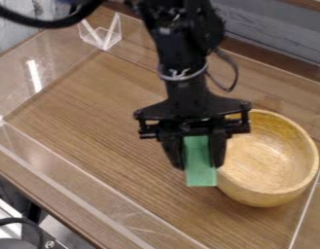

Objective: Put the green block in the brown bowl

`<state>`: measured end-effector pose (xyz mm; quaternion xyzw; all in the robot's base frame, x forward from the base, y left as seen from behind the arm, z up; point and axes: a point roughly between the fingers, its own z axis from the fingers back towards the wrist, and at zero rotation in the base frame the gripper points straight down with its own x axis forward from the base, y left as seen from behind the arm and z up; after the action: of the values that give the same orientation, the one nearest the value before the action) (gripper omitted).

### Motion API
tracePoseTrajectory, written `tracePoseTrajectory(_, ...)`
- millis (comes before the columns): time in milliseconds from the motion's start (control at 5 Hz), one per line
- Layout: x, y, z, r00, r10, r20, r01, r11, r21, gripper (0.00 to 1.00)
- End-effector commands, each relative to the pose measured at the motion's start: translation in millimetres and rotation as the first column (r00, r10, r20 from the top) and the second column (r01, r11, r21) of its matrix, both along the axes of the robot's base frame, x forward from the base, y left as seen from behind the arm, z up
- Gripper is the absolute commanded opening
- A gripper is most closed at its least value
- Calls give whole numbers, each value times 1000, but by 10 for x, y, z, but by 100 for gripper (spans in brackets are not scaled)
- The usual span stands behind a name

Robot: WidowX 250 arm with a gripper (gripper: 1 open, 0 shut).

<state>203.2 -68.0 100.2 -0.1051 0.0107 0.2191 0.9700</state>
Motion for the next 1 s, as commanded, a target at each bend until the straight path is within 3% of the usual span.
tracePoseTrajectory(0,141,-169,123,993,-103,53,103,995,-10,0)
tracePoseTrajectory(400,134,-395,109,962,-263,73,264,964,-10,0)
tracePoseTrajectory(800,69,-347,164,955,-284,84,286,958,-12,0)
